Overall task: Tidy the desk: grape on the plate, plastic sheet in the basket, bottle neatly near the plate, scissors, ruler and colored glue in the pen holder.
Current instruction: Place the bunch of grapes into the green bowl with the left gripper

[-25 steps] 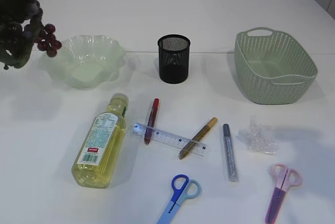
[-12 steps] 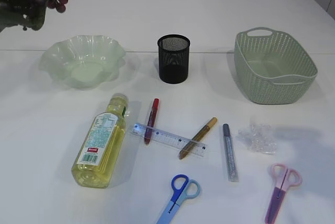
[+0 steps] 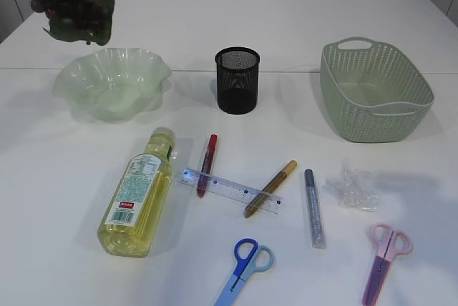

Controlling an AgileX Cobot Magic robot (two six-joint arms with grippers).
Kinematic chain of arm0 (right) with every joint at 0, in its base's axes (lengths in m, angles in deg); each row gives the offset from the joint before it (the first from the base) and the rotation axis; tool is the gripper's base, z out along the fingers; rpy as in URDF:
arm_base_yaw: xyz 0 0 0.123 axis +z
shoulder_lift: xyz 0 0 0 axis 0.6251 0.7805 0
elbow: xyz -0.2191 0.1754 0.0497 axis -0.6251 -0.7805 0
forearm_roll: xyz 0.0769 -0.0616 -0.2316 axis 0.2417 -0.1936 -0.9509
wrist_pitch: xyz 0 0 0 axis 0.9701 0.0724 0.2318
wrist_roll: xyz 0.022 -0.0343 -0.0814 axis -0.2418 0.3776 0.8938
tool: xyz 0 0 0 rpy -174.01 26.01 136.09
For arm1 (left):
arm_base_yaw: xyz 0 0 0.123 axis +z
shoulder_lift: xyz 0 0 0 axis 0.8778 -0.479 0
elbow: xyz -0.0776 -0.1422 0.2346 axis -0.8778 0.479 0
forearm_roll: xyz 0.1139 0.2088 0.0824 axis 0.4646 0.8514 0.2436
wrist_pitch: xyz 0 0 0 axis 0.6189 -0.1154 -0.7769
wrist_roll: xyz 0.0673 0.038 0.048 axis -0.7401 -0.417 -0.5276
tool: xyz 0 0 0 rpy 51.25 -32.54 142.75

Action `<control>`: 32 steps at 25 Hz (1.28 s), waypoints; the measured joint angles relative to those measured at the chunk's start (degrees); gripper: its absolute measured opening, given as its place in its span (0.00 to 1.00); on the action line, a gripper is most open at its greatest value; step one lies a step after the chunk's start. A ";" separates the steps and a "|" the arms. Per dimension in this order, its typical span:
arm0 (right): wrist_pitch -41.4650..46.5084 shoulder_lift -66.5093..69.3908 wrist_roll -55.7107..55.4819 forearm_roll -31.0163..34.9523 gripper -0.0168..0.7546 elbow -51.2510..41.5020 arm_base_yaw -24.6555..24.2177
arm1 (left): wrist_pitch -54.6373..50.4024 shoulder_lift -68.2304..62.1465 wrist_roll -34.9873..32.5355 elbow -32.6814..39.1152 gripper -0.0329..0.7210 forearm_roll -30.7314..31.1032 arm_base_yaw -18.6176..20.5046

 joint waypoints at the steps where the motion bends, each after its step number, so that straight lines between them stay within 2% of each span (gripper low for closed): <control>1: 0.00 0.00 0.00 0.00 0.66 0.00 0.00 | 1.59 -1.27 0.00 0.00 0.25 0.00 0.00; 7: 0.08 0.00 0.10 0.00 0.66 0.00 0.00 | 9.32 -9.24 0.12 0.00 0.25 -0.54 0.82; 17: 0.08 0.00 0.10 0.00 0.66 0.00 0.00 | 15.52 -15.45 0.24 0.00 0.25 -5.06 4.87; 27: 0.08 0.00 0.10 0.00 0.66 0.00 0.00 | 20.78 -19.46 0.24 0.00 0.26 -8.03 4.95; 32: 0.08 0.00 0.10 -0.02 0.66 0.00 0.00 | 22.42 -20.65 0.24 -0.10 0.29 -8.44 4.95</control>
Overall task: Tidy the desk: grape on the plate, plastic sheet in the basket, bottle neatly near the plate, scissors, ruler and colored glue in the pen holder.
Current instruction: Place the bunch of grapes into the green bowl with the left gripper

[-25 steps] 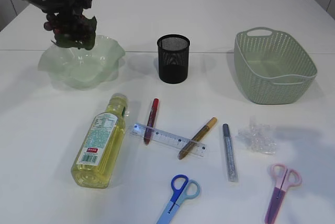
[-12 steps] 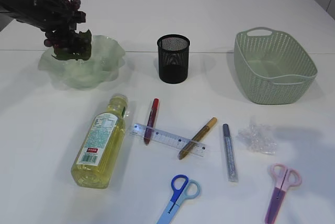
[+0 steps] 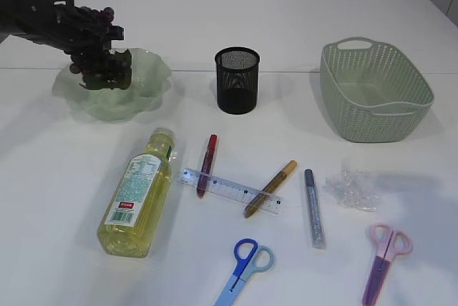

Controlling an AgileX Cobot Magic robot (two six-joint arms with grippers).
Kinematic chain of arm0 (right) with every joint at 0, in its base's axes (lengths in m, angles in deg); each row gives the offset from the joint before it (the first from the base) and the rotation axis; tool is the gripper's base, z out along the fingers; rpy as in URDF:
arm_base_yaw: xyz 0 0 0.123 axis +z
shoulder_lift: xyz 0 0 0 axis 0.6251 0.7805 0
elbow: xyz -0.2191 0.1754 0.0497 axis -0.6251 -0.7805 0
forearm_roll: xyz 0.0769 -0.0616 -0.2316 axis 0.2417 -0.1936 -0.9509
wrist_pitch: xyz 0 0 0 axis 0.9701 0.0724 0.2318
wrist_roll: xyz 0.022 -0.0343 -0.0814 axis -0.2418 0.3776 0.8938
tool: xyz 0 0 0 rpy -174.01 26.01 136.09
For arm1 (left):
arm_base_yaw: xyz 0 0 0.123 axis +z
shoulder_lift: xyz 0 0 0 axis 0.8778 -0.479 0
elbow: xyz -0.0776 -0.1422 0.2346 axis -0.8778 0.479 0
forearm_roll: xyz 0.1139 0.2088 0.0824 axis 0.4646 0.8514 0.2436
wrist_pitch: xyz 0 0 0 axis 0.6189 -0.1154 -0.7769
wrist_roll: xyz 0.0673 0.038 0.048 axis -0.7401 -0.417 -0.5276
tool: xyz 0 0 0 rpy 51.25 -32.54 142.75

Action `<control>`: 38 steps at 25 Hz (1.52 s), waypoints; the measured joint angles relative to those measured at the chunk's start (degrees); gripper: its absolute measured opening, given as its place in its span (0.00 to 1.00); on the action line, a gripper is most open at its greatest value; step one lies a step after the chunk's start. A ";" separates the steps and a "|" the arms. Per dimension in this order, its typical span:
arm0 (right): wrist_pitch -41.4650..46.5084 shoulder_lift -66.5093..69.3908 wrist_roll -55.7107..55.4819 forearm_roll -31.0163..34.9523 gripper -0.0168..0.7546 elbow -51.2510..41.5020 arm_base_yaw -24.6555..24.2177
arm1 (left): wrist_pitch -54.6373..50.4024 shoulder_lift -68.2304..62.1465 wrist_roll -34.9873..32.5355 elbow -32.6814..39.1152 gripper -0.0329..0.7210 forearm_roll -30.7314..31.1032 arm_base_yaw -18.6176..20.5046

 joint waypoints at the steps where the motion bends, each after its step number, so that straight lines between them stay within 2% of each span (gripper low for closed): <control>1: 0.00 0.00 0.00 0.00 0.66 0.00 0.00 | 0.10 -0.24 0.00 0.00 0.30 0.00 0.00; 18: 0.00 0.00 0.00 -1.19 0.66 0.00 0.00 | 0.66 -1.73 0.00 0.00 0.66 -0.27 0.00; 28: 0.00 0.00 -0.19 -1.19 0.66 0.00 0.00 | -1.24 -0.17 0.00 -0.12 0.68 -0.27 0.00; 33: 0.00 0.00 -0.33 -1.19 0.66 0.00 0.00 | -8.41 4.96 0.00 -1.01 0.68 -0.27 0.00; 38: 0.00 0.00 -0.33 -1.19 0.66 0.00 0.00 | -28.05 7.99 0.00 -5.62 0.68 -0.27 0.00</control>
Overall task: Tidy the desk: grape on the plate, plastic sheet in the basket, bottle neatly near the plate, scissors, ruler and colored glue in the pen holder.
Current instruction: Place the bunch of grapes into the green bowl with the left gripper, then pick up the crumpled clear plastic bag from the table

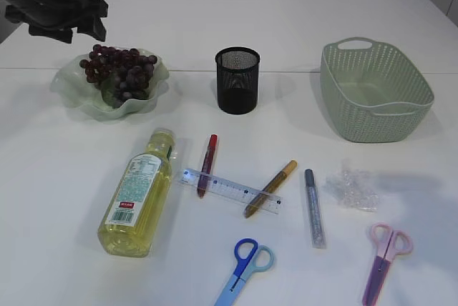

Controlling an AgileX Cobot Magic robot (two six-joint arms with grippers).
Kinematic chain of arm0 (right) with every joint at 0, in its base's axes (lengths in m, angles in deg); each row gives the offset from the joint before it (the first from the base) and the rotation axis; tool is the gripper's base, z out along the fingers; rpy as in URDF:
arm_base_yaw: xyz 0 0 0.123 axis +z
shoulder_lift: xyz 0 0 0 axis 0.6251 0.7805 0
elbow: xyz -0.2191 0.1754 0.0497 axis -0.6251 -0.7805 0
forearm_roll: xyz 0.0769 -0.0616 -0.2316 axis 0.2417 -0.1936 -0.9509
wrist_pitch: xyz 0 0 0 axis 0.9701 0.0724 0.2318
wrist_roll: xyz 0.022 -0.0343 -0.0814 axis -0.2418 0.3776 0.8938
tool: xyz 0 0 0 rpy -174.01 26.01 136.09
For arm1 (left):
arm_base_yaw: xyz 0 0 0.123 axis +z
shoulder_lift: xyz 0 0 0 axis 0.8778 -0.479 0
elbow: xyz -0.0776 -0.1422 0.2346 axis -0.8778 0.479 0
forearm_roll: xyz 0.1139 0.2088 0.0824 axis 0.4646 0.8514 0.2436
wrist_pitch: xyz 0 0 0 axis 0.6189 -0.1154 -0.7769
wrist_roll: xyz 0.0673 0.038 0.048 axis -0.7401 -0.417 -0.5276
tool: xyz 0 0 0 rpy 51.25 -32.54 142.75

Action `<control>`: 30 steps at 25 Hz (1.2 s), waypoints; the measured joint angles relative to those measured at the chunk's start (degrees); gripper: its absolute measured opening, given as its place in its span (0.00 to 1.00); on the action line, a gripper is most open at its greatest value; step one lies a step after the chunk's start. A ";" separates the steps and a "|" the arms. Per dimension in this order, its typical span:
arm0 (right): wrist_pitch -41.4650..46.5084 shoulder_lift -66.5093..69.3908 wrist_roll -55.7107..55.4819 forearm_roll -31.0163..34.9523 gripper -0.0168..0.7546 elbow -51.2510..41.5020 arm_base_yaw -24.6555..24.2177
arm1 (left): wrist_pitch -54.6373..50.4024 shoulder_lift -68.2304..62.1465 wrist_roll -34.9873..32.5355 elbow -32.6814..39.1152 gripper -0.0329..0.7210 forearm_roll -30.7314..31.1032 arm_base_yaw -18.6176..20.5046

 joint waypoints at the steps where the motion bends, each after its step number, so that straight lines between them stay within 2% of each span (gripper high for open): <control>1: 0.00 0.00 0.00 0.00 0.66 0.00 0.00 | -3.99 0.36 0.00 -0.91 0.68 0.00 0.00; 6: 0.00 0.00 -2.27 0.92 0.66 0.00 0.00 | -25.59 0.92 0.00 -6.83 0.68 0.00 0.00; 9: 0.00 0.00 -2.55 2.96 0.66 0.00 0.00 | -31.84 1.05 0.00 -9.21 0.68 0.00 -0.10; 13: -0.31 0.00 -3.01 4.97 0.66 0.10 0.00 | -32.90 2.31 0.00 -9.50 0.68 -1.20 -0.10; 19: -5.78 2.27 -3.36 8.19 0.66 0.10 0.31 | -33.50 5.05 0.00 -9.50 0.68 -3.95 -0.19; 25: -11.09 7.74 -0.96 8.80 0.66 0.47 3.35 | -33.75 8.72 0.00 -9.50 0.67 -5.41 -0.19; 30: -11.79 15.09 1.03 8.40 0.66 5.44 6.06 | -33.84 11.42 0.00 -9.50 0.66 -6.35 -0.19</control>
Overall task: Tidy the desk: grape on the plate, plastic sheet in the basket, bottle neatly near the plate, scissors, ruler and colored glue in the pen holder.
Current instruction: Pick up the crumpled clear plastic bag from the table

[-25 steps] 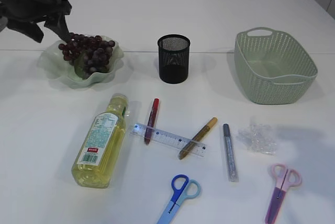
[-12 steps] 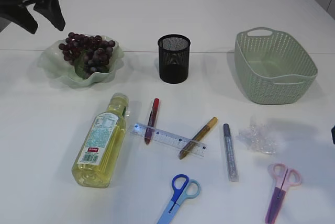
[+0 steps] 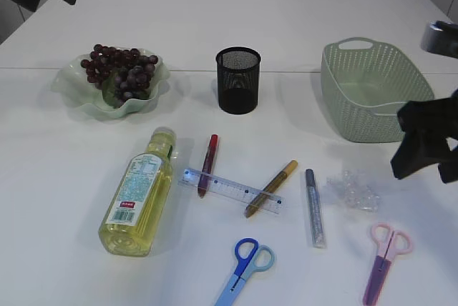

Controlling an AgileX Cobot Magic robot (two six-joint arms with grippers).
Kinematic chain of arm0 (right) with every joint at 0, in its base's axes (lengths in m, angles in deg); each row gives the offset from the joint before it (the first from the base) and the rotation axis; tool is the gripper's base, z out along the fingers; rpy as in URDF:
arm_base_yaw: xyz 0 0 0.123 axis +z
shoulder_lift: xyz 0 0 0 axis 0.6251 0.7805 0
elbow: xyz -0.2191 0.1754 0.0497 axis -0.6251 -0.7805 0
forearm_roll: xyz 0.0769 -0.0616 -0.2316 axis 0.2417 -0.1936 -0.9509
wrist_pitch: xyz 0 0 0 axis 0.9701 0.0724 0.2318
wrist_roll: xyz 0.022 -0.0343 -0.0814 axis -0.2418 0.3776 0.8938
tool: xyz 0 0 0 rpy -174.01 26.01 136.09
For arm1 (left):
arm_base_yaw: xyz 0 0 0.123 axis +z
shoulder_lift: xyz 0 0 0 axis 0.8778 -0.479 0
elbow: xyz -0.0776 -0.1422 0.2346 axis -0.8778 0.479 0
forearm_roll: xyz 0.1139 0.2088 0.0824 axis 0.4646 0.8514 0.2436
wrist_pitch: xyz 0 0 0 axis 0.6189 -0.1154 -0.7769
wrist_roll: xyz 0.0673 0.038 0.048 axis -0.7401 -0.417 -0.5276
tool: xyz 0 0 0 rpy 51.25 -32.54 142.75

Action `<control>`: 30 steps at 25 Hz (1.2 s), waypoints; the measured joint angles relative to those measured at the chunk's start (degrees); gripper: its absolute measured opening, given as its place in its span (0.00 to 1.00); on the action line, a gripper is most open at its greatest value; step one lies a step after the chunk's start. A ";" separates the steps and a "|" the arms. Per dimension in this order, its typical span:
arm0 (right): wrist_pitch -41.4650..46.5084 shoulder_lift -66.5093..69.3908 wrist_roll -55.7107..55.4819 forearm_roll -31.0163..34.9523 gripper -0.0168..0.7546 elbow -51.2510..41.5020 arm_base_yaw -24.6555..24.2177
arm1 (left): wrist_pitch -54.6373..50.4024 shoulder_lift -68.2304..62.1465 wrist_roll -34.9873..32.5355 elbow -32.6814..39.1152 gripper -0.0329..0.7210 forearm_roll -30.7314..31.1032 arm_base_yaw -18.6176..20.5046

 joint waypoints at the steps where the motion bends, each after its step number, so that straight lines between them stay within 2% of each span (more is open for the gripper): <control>1: -0.13 1.81 0.09 -0.25 0.66 1.40 0.40 | 0.00 0.50 0.00 0.00 0.65 0.00 0.00; 9: 1.62 15.69 2.04 -5.56 0.66 14.25 4.33 | -0.13 1.98 0.00 0.00 0.65 -0.09 0.00; 14: 3.19 21.08 4.23 -9.76 0.66 18.54 7.26 | -0.13 1.98 0.00 0.00 0.65 -0.09 0.00; 23: 1.65 27.08 6.61 -14.04 0.66 19.26 8.40 | -0.16 1.98 0.00 0.00 0.65 0.43 0.00; 30: -0.80 32.09 6.63 -15.23 0.66 19.30 8.53 | -0.16 1.98 0.00 0.00 0.65 3.88 0.00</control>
